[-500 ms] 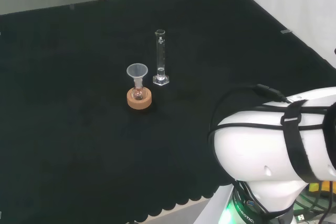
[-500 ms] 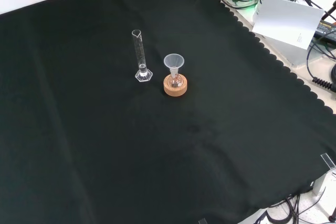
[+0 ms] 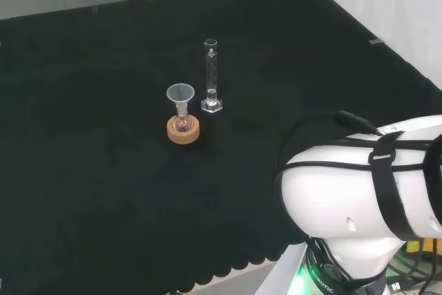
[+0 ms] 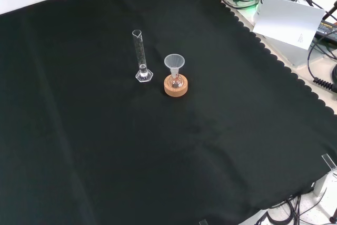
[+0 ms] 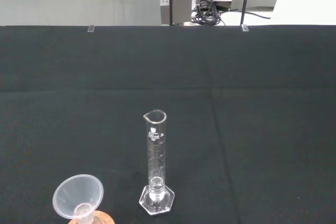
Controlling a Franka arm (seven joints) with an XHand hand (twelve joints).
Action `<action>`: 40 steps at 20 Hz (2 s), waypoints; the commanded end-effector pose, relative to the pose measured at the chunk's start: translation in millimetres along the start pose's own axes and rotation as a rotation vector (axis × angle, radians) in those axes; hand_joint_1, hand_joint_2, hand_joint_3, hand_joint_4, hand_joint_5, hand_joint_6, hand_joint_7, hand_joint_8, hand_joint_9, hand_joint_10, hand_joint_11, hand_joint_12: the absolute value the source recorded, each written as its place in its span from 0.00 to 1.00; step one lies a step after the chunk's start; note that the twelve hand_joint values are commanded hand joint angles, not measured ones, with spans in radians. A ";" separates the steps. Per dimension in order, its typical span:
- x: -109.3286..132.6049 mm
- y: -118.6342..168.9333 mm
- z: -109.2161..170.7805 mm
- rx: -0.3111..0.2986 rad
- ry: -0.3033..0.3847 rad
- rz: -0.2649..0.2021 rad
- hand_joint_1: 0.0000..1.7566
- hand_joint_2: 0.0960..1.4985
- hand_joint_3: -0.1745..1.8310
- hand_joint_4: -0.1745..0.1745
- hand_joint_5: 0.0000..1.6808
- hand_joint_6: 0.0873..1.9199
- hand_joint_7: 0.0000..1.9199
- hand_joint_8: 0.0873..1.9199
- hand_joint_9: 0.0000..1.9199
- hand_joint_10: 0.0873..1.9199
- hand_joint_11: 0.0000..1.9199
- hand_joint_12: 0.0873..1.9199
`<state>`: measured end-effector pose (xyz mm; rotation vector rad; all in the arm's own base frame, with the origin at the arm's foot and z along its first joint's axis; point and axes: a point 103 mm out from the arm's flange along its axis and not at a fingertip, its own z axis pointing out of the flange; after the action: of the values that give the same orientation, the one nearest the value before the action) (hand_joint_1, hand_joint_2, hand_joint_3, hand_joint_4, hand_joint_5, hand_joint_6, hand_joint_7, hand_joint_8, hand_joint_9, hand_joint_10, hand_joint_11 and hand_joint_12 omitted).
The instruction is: Pick up the graduated cylinder.
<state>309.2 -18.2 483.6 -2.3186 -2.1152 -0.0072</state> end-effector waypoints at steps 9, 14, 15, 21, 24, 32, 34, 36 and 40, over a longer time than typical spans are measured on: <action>-20.7 26.1 31.7 0.025 0.012 0.044 0.00 0.78 0.28 0.45 0.11 0.00 0.00 0.16 0.04 0.32 0.01 0.72; -33.7 41.8 70.9 0.019 0.042 0.059 0.01 0.80 0.25 0.41 0.16 0.00 0.02 0.21 0.09 0.33 0.02 0.72; -35.3 45.5 79.0 0.021 0.053 0.058 0.03 0.80 0.24 0.39 0.17 0.00 0.03 0.23 0.10 0.34 0.03 0.72; -68.7 90.8 132.7 0.039 0.121 0.052 0.13 0.76 0.22 0.38 0.19 0.00 0.05 0.26 0.14 0.34 0.05 0.72; -83.0 119.3 159.2 0.045 0.138 0.041 0.19 0.73 0.21 0.37 0.20 0.00 0.06 0.27 0.16 0.35 0.06 0.72; -92.2 172.6 221.6 0.075 0.189 -0.012 0.34 0.63 0.18 0.36 0.23 0.00 0.07 0.29 0.17 0.34 0.07 0.71; -90.0 177.8 233.2 0.069 0.227 -0.019 0.36 0.62 0.18 0.36 0.24 0.00 0.07 0.29 0.18 0.34 0.07 0.71; -85.0 179.4 243.1 0.061 0.252 -0.037 0.37 0.60 0.18 0.36 0.24 0.00 0.08 0.30 0.19 0.34 0.08 0.71; -76.2 177.0 262.5 0.050 0.342 -0.047 0.39 0.58 0.19 0.35 0.27 0.00 0.11 0.32 0.22 0.33 0.10 0.71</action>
<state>433.2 -114.5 248.8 -2.1537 -1.9377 0.0558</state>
